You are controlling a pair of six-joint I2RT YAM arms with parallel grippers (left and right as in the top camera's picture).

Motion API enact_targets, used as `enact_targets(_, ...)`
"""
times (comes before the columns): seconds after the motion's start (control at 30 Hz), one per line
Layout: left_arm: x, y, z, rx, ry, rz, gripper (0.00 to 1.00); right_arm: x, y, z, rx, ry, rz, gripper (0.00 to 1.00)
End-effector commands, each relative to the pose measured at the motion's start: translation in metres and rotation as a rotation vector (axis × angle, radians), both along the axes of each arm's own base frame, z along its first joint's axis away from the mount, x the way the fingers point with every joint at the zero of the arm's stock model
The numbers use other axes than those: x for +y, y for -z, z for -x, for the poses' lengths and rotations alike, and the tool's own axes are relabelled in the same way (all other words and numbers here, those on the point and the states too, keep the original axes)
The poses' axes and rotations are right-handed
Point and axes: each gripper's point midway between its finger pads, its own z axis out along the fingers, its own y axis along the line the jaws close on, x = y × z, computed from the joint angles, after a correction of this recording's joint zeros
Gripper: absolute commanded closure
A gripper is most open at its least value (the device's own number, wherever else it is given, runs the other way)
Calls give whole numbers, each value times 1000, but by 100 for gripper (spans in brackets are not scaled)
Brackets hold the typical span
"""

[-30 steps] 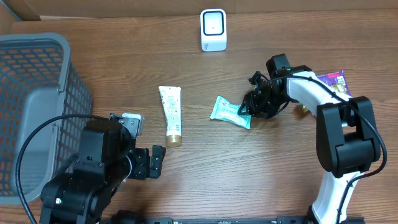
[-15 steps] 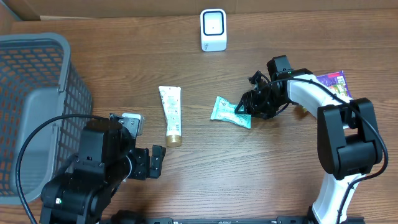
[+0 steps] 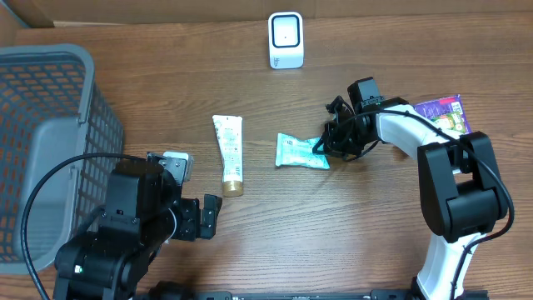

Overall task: Scan the item barcode
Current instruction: 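Lift the teal wipes pack up and back with the right gripper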

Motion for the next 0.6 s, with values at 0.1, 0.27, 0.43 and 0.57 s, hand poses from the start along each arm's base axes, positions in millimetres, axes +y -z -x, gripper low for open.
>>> enact_targets(0.1,3,-1,-1,-5,-19,-3,0,-19,19,1,51,39,86,96)
enact_targets(0.27,3,-1,-1,-5,-19,-3,0,-14,-37,-20,-19,20,44,96)
enact_targets(0.43,3,-1,-1,-5,-19,-3,0,-12,-88,-26,-87,5,33,96)
enact_targets(0.57,3,-1,-1,-5,-19,-3,1,-12,-126,-26,-137,3,22,96)
